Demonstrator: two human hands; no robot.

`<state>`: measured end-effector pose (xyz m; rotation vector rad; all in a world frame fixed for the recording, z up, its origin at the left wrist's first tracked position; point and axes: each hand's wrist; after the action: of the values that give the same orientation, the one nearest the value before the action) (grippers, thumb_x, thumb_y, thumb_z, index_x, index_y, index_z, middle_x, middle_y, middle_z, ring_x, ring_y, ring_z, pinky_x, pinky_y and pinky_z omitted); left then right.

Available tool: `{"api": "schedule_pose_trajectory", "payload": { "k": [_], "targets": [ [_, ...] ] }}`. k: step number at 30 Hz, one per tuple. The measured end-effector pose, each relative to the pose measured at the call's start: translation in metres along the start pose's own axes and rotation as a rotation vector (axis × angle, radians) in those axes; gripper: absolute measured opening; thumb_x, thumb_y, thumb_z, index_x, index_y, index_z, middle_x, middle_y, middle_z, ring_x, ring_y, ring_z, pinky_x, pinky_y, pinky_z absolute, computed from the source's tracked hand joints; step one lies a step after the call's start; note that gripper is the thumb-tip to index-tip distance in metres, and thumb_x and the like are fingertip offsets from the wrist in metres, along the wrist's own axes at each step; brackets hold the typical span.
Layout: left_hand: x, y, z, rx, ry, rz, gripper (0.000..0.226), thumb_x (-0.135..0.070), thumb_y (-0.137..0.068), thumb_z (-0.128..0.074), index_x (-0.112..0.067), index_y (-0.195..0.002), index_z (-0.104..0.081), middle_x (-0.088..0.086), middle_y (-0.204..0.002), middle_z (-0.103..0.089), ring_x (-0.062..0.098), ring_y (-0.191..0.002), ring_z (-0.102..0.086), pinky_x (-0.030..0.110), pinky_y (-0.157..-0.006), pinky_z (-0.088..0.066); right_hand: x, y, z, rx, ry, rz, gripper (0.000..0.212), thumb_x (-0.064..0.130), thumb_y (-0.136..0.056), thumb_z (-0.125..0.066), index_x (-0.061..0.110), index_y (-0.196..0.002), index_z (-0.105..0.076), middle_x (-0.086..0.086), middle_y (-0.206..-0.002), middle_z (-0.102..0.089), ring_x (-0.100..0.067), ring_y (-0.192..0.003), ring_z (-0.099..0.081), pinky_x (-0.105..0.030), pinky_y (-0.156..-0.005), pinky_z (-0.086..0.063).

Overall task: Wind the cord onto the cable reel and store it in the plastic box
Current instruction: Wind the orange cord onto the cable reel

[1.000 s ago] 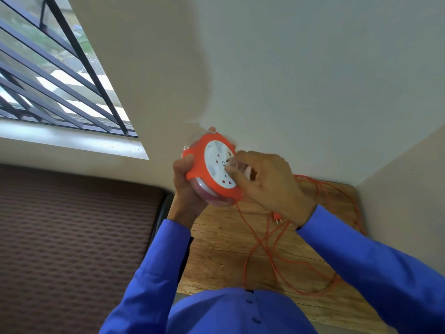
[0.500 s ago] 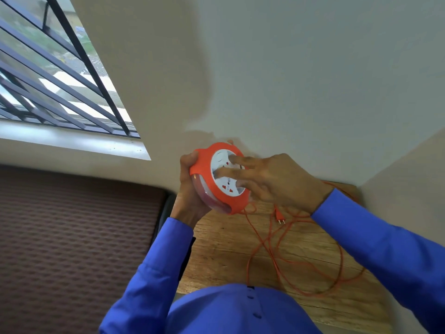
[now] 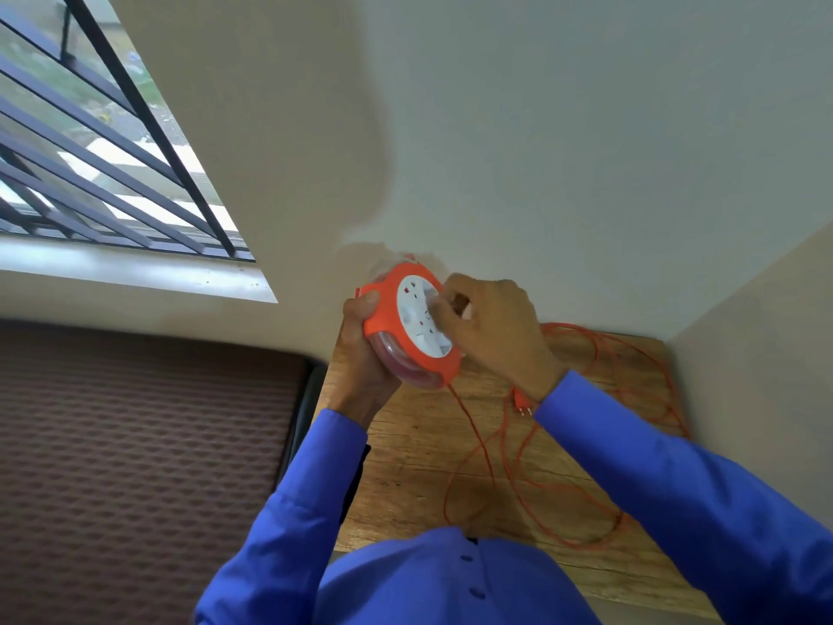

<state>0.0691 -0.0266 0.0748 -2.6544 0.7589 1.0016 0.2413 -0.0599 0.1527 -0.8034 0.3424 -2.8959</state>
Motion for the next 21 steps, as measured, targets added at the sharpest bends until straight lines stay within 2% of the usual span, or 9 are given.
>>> {"api": "schedule_pose_trajectory", "payload": {
  "k": [1, 3, 7, 10, 12, 14, 16, 19, 21],
  "targets": [
    [0.000, 0.001, 0.001, -0.027, 0.021, 0.018, 0.079, -0.064, -0.091, -0.069, -0.008, -0.146, -0.067, 0.020, -0.132, -0.074, 0.037, -0.121, -0.072, 0.052, -0.099, -0.059, 0.000, 0.006, 0.005, 0.003, 0.012, 0.131, 0.020, 0.038, -0.106, -0.060, 0.024, -0.114, -0.072, 0.005, -0.098, -0.074, -0.014, -0.071, -0.068, -0.033, -0.061, -0.059],
    [-0.002, 0.002, 0.001, -0.020, 0.071, 0.026, 0.082, -0.065, -0.090, -0.068, -0.007, -0.147, -0.064, 0.020, -0.131, -0.073, 0.037, -0.120, -0.071, 0.052, -0.100, -0.058, -0.006, 0.015, 0.011, 0.134, 0.005, 0.356, 0.038, 0.032, -0.106, -0.057, 0.032, -0.144, -0.058, 0.003, -0.137, -0.060, -0.017, -0.085, -0.070, -0.031, -0.063, -0.061],
    [-0.005, 0.001, 0.002, 0.066, 0.135, 0.078, 0.082, -0.060, -0.095, -0.063, -0.007, -0.156, -0.053, 0.020, -0.137, -0.069, 0.039, -0.125, -0.069, 0.054, -0.105, -0.056, -0.015, 0.014, 0.027, 0.254, 0.211, 0.512, 0.050, 0.038, -0.108, -0.052, 0.049, -0.156, -0.041, -0.001, -0.157, -0.045, -0.018, -0.077, -0.069, -0.035, -0.060, -0.061],
    [-0.002, -0.001, 0.001, 0.103, 0.153, 0.118, 0.084, -0.059, -0.097, -0.063, -0.005, -0.159, -0.048, 0.025, -0.140, -0.065, 0.044, -0.130, -0.063, 0.057, -0.108, -0.051, -0.015, 0.011, 0.027, 0.181, 0.213, 0.489, 0.054, 0.048, -0.098, -0.066, 0.049, -0.150, -0.053, 0.000, -0.133, -0.070, -0.020, -0.077, -0.072, -0.039, -0.066, -0.063],
    [0.001, -0.005, 0.002, 0.058, 0.087, 0.110, 0.087, -0.061, -0.094, -0.065, -0.003, -0.158, -0.050, 0.028, -0.141, -0.062, 0.046, -0.130, -0.059, 0.056, -0.109, -0.047, -0.008, 0.009, 0.025, 0.086, 0.001, 0.265, 0.055, 0.061, -0.084, -0.075, 0.042, -0.136, -0.070, 0.006, -0.099, -0.083, -0.013, -0.076, -0.075, -0.037, -0.072, -0.064],
    [0.006, -0.006, 0.002, 0.001, 0.062, 0.106, 0.090, -0.060, -0.093, -0.067, -0.001, -0.158, -0.051, 0.031, -0.142, -0.061, 0.047, -0.130, -0.060, 0.057, -0.107, -0.049, -0.002, 0.001, 0.019, 0.024, -0.148, 0.006, 0.048, 0.071, -0.081, -0.074, 0.029, -0.102, -0.086, 0.005, -0.067, -0.078, -0.010, -0.058, -0.071, -0.025, -0.063, -0.058],
    [0.010, -0.007, 0.003, -0.036, 0.036, 0.078, 0.091, -0.059, -0.092, -0.069, 0.001, -0.158, -0.050, 0.032, -0.141, -0.062, 0.047, -0.129, -0.062, 0.058, -0.104, -0.052, 0.001, -0.008, 0.014, 0.030, -0.136, -0.126, 0.064, 0.071, -0.091, -0.067, 0.014, -0.064, -0.079, 0.000, -0.046, -0.065, -0.015, -0.044, -0.060, -0.021, -0.053, -0.048],
    [0.009, -0.003, -0.002, 0.124, 0.050, 0.001, 0.076, -0.055, -0.104, -0.055, 0.002, -0.155, -0.051, 0.029, -0.135, -0.069, 0.046, -0.124, -0.069, 0.055, -0.103, -0.056, 0.002, -0.009, 0.011, 0.122, -0.165, -0.229, 0.073, 0.058, -0.106, -0.054, 0.008, -0.057, -0.073, -0.002, -0.045, -0.065, -0.018, -0.049, -0.067, -0.035, -0.067, -0.062],
    [0.005, 0.001, -0.004, 0.060, 0.051, 0.032, 0.076, -0.059, -0.099, -0.062, -0.004, -0.151, -0.060, 0.024, -0.134, -0.072, 0.041, -0.122, -0.072, 0.053, -0.100, -0.058, 0.002, -0.003, 0.010, 0.079, -0.038, -0.151, 0.063, 0.052, -0.108, -0.052, 0.009, -0.068, -0.075, -0.004, -0.056, -0.069, -0.020, -0.053, -0.066, -0.038, -0.061, -0.059]
  ]
}}
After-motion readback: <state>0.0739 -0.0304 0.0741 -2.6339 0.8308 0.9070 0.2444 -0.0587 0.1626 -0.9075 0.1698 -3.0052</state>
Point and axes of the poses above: each hand's wrist, its own y-axis away from the middle knuckle, its own z-axis out of the back of the hand, x = y × z
